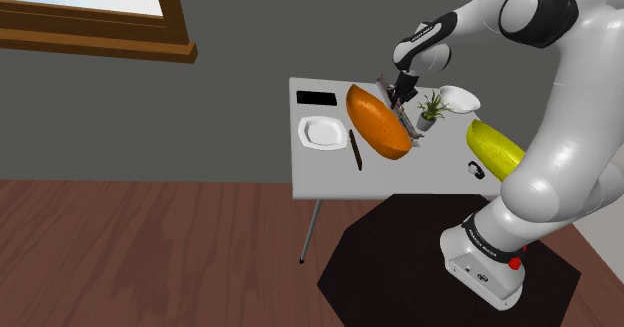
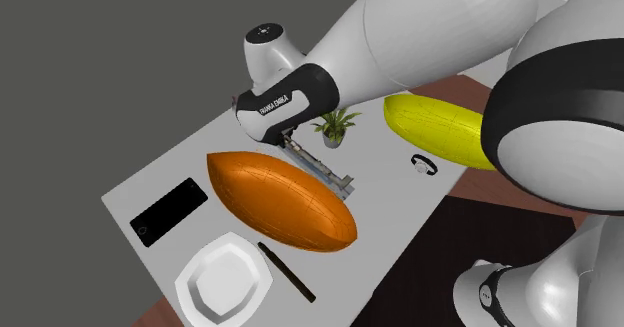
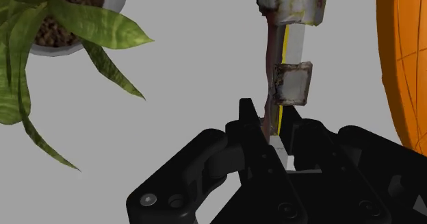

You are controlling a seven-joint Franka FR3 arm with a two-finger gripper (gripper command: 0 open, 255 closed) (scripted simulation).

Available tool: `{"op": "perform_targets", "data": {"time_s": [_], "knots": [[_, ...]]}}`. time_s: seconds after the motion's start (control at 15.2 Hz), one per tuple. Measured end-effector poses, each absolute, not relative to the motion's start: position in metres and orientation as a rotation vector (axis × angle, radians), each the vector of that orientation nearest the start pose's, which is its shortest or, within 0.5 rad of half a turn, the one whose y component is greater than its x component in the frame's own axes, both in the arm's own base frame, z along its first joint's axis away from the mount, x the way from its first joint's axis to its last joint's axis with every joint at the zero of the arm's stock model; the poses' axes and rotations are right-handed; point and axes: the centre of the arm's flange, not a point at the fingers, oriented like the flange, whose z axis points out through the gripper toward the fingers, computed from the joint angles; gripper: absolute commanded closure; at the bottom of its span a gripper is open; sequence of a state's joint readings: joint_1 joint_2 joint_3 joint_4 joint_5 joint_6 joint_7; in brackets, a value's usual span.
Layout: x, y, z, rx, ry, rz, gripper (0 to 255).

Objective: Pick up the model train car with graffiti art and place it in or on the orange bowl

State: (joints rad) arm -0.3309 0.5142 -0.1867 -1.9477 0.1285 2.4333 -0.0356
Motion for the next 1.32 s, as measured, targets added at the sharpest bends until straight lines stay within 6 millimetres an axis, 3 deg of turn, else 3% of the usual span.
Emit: {"op": "perform_targets", "data": {"time_s": [1.32], "knots": [[0.539,-0.303,0.321,-3.024,0.866,0.028,255]]}}
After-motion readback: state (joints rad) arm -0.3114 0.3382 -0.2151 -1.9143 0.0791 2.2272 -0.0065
